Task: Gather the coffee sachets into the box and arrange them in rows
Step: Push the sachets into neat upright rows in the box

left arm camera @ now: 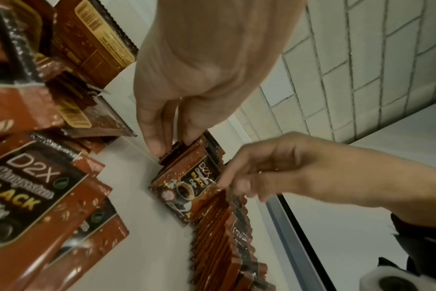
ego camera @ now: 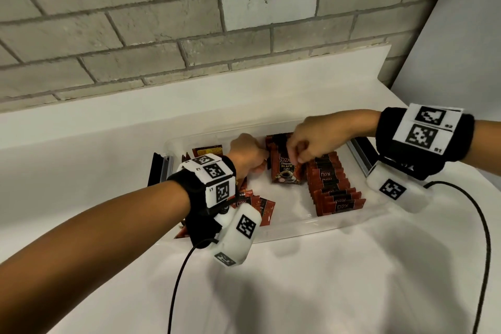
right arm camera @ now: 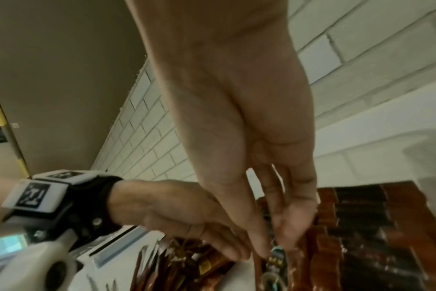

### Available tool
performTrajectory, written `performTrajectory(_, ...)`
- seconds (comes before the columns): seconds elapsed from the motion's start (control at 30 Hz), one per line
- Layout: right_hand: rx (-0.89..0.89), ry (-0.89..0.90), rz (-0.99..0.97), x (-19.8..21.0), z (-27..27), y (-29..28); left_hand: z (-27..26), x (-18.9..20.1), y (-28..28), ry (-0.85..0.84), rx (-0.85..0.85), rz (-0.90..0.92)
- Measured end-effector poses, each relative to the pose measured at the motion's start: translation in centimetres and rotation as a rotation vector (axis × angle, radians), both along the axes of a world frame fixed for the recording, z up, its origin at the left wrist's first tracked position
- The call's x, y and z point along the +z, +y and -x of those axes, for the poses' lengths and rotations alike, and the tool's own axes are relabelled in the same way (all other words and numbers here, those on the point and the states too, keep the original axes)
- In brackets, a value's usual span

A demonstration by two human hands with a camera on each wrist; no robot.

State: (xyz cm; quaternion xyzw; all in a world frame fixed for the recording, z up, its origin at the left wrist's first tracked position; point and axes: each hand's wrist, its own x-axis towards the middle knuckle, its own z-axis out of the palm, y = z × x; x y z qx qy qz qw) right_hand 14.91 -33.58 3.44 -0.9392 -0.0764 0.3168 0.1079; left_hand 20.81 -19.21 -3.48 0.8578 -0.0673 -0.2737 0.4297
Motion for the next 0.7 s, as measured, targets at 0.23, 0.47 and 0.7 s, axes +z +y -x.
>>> performTrajectory(0.23,0.226,0.033,0.224,-1.5,0.5,1.1,-0.4,1.3,0.9,0.008,0.014,0.02)
performTrajectory(0.47,0.264,0.024,0.255,-1.5,0.1,1.0,-0.3,3.2,3.4,-0.164,-0.131,-0.107)
performTrajectory(0.7,0.178,0.034,0.143,-1.1,-0.1,0.7,0.0,5.1,7.8,-0.184,-0.041,0.031)
